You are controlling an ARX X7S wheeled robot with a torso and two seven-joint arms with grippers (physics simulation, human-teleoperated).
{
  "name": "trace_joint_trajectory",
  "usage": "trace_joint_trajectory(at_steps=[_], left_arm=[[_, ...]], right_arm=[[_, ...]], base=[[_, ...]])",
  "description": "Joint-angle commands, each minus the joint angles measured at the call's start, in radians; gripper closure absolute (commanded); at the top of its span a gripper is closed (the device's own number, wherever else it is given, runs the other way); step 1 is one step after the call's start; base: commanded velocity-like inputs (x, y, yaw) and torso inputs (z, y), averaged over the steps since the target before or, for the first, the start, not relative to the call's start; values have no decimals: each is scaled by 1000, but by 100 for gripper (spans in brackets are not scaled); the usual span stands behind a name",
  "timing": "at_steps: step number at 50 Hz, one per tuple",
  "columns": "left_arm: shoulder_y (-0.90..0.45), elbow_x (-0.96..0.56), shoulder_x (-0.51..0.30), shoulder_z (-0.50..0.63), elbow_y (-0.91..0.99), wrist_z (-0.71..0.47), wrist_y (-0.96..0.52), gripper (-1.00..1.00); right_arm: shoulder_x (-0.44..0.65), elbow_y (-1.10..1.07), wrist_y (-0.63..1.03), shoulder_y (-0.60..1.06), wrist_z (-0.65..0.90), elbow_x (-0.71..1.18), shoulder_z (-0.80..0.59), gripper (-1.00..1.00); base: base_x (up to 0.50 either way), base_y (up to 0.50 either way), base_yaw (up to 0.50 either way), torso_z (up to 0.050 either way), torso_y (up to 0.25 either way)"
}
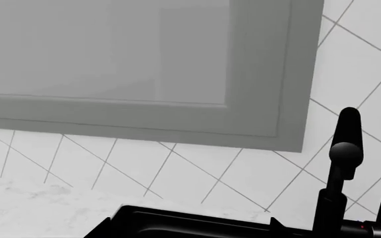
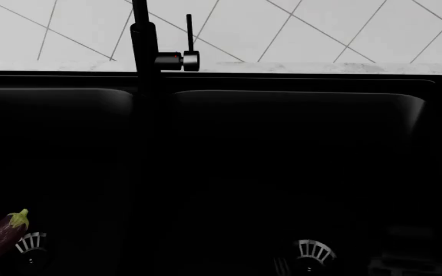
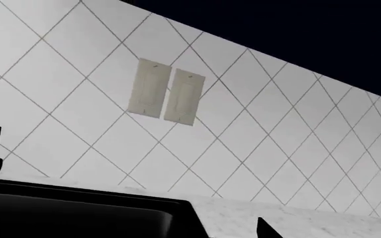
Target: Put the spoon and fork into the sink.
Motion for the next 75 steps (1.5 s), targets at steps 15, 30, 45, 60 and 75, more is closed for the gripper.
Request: trace_joint_trajectory(at_steps=[15, 30, 45, 60, 75], left_arm=[[1, 11, 13, -10, 0, 17, 3, -100], [-2, 7, 14, 5, 0, 14, 9, -100], [8, -3, 14, -7, 2, 17, 23, -100], [17, -4, 16, -15, 2, 7, 38, -100], [12, -12, 14, -13, 3, -2, 30, -100]], right_arm=[[115, -30, -51, -69, -235, -32, 19, -100], [110, -22, -94, -25, -296, -7, -39, -100], [-113, -25, 198, 531, -272, 91, -388, -100], [-109, -22, 171, 535, -269, 84, -415, -100], [-75, -16, 99, 482, -255, 70, -410, -100]], base=[[0, 0, 0, 0, 0], [0, 0, 0, 0, 0], [0, 0, 0, 0, 0], [0, 32, 0, 0, 0], [-11, 500, 0, 0, 0]])
